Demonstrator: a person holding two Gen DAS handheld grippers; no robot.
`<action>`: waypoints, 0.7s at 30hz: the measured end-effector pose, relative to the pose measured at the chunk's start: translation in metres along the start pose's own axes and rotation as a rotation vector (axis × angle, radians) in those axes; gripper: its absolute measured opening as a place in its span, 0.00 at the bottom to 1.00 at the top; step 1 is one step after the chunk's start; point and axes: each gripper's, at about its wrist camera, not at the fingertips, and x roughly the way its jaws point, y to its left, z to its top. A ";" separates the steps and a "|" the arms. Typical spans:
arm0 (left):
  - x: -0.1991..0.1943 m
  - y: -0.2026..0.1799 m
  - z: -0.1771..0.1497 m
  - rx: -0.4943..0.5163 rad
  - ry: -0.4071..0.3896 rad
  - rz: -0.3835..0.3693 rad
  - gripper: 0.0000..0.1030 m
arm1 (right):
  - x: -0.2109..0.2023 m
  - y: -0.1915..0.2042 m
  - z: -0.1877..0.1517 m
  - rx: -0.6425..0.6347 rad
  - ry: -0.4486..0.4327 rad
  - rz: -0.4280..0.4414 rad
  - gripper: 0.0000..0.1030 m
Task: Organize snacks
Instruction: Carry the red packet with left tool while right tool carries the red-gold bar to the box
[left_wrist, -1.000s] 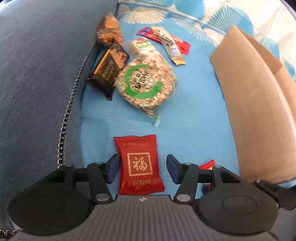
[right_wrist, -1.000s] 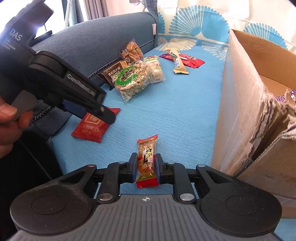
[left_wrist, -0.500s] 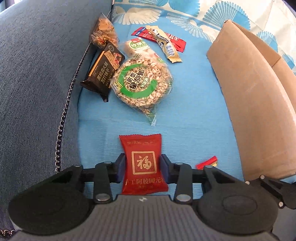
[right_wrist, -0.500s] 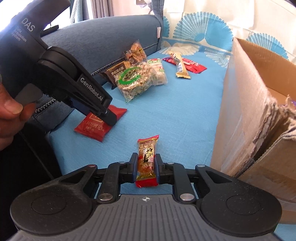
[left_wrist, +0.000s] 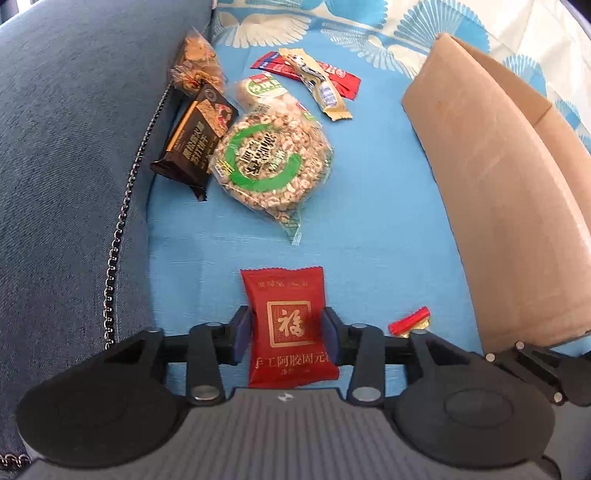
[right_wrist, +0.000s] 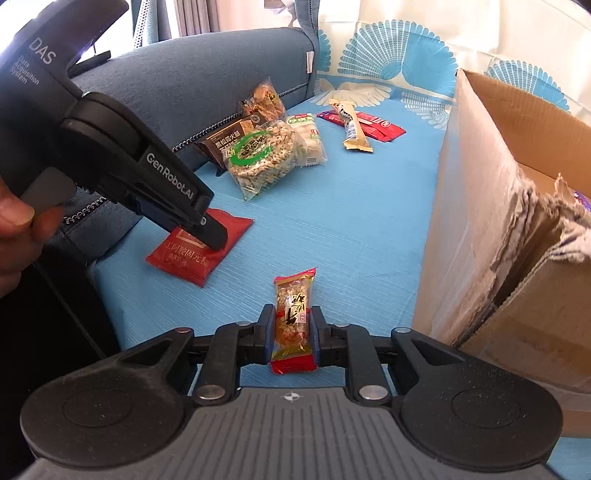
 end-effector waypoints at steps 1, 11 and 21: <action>0.001 -0.002 0.000 0.012 0.003 0.005 0.50 | 0.000 0.000 0.000 -0.002 0.000 -0.001 0.20; 0.007 -0.016 -0.003 0.095 0.010 0.062 0.52 | 0.000 0.002 0.000 -0.015 -0.002 -0.006 0.20; 0.007 -0.018 -0.005 0.106 -0.002 0.072 0.45 | 0.000 0.003 -0.002 -0.032 -0.009 -0.013 0.19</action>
